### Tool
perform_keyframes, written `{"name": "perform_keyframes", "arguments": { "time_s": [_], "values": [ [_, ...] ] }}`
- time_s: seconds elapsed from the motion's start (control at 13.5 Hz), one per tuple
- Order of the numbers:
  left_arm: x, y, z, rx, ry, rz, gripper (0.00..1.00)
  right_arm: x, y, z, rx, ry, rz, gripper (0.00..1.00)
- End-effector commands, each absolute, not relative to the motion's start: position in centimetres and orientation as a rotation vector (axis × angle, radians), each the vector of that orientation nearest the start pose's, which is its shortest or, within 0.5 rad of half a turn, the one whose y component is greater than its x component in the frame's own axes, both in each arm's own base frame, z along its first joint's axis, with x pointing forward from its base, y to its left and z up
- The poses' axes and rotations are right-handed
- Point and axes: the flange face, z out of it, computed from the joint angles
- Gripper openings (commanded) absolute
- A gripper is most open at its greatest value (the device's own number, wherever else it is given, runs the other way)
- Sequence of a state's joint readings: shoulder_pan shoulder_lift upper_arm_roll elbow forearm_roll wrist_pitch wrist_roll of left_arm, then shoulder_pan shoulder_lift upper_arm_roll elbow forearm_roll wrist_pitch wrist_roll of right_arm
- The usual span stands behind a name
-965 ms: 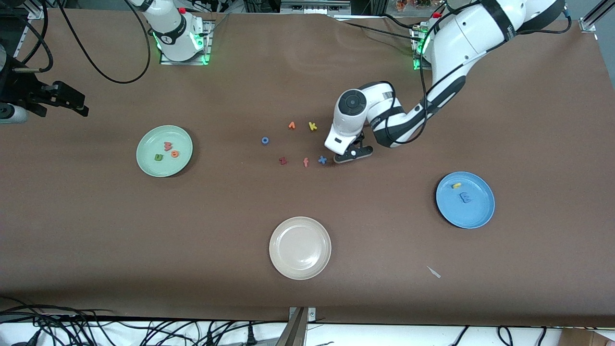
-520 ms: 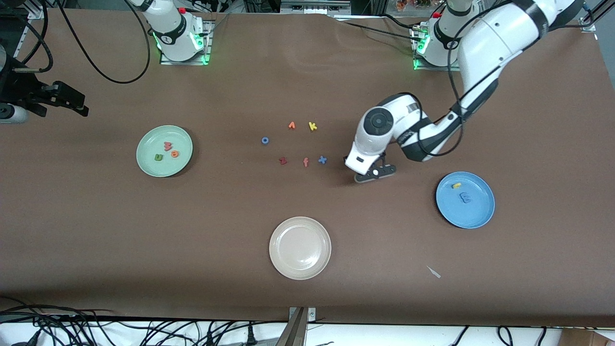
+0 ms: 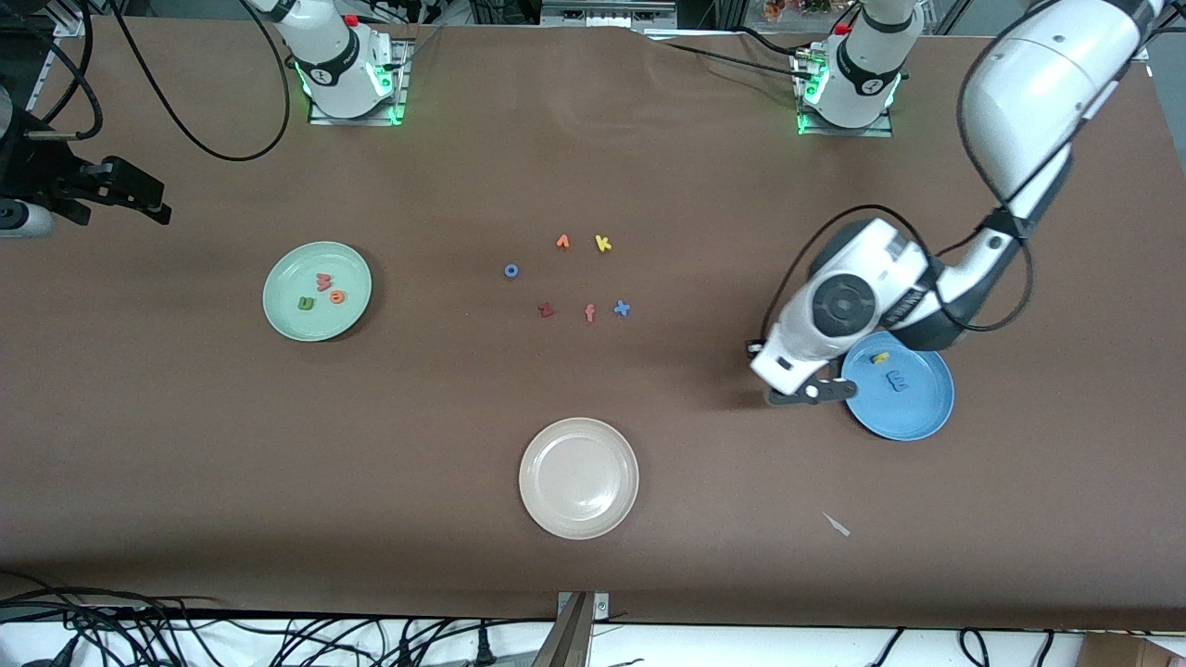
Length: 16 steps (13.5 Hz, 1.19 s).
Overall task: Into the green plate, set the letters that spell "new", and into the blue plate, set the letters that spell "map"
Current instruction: 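Carry the teal p to the blue plate and open the left gripper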
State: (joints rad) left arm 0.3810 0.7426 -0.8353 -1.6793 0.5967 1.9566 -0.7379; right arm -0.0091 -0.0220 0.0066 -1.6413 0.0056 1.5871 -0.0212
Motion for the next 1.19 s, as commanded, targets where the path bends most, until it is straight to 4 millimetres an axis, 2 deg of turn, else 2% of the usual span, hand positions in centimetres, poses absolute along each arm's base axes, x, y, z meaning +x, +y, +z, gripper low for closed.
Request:
{"name": "perform_keyframes", "arguments": {
  "time_s": [0.0,0.07,0.22,0.37,0.45,0.52,0.67,0.82,1.11],
  "values": [
    [63.6,-13.3,26.8,-3.061,-0.006,0.271,0.13,54.8,-0.1,61.0,-3.121,-0.031,0.057,1.00],
    [63.9,-11.4,27.4,-3.047,0.025,0.278,0.13,54.8,0.0,61.1,-3.121,-0.035,0.055,1.00],
    [64.3,-7.8,27.5,-3.039,0.105,0.309,0.14,54.8,0.1,61.1,-3.121,-0.038,0.055,1.00],
    [64.6,-4.9,27.0,-3.008,0.156,0.299,0.17,54.8,0.0,61.0,-3.120,-0.035,0.059,1.00],
    [64.6,-4.1,26.1,-2.985,0.190,0.307,0.19,54.8,0.0,61.2,-3.121,-0.036,0.055,1.00],
    [64.6,-3.2,24.8,-2.973,0.199,0.326,0.29,54.8,0.0,61.0,-3.120,-0.035,0.059,1.00],
    [64.7,-2.8,24.4,-2.966,0.236,0.334,1.00,54.8,0.1,61.1,-3.121,-0.038,0.057,1.00],
    [65.3,-2.2,25.7,-2.981,0.183,0.313,1.00,54.8,0.1,61.1,-3.121,-0.038,0.057,1.00],
    [65.3,-2.0,26.6,-2.970,0.174,0.313,1.00,54.8,0.1,61.2,-3.121,-0.040,0.055,1.00]
  ]
}}
